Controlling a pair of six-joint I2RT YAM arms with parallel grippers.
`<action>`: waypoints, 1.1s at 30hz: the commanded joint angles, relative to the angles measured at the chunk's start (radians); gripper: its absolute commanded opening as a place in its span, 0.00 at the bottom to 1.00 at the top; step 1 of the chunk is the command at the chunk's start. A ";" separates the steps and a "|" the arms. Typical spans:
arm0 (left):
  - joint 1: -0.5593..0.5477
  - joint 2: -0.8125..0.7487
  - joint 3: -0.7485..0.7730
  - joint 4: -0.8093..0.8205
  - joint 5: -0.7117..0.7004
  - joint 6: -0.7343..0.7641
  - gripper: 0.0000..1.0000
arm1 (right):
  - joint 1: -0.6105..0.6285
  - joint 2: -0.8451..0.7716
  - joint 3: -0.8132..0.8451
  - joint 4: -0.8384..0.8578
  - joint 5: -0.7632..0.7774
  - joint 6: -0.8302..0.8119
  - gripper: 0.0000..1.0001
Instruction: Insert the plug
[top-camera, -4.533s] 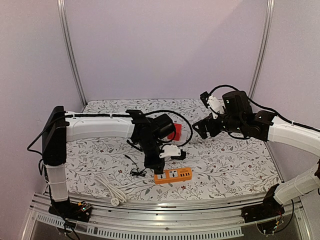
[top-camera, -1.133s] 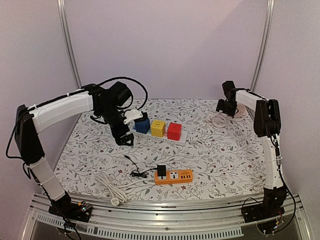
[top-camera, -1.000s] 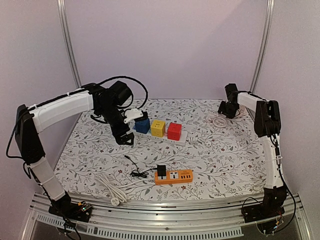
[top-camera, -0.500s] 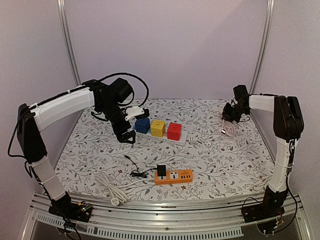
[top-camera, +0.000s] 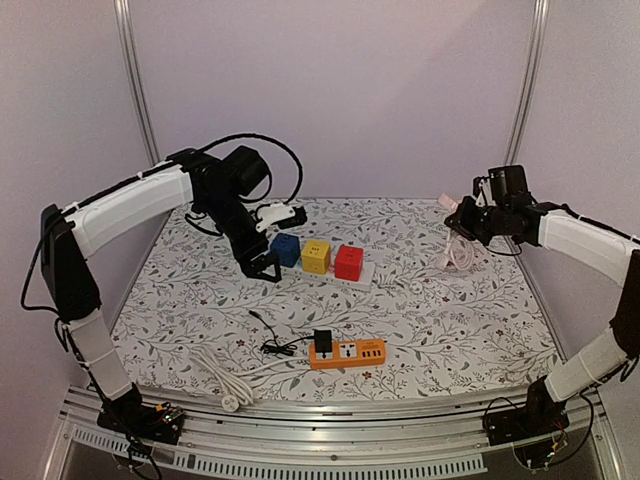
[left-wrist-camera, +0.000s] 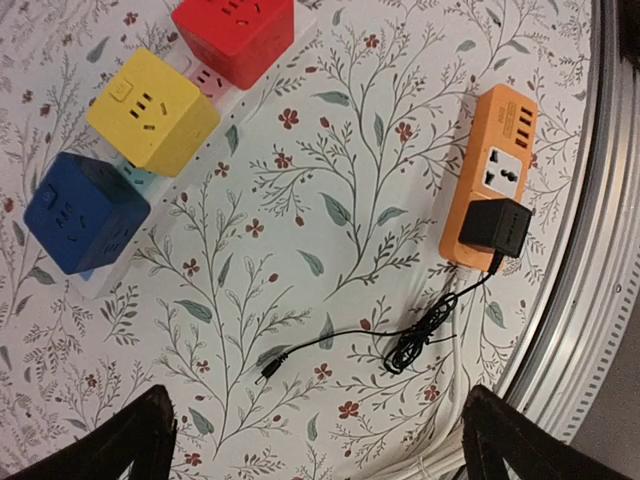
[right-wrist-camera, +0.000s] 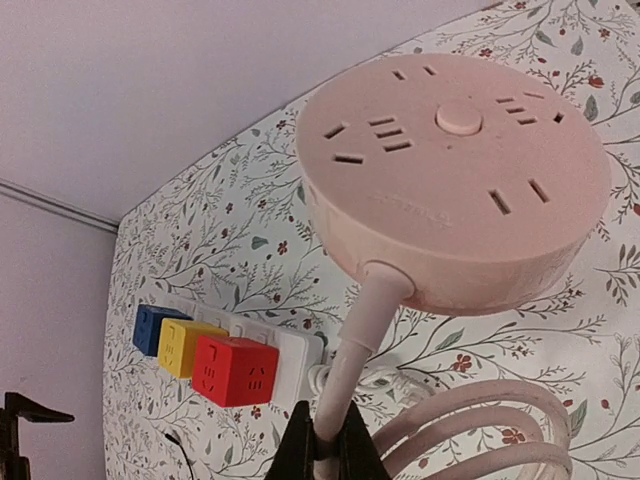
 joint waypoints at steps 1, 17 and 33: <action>-0.002 0.010 0.091 -0.029 0.073 -0.026 0.99 | 0.145 -0.228 -0.056 0.172 0.154 0.032 0.00; -0.195 -0.008 0.235 -0.075 -0.002 -0.006 0.99 | 0.378 -0.295 -0.044 0.450 -0.188 0.019 0.00; -0.205 -0.305 0.137 0.099 -0.591 0.500 0.99 | 0.494 -0.128 0.118 0.335 -0.591 -0.187 0.00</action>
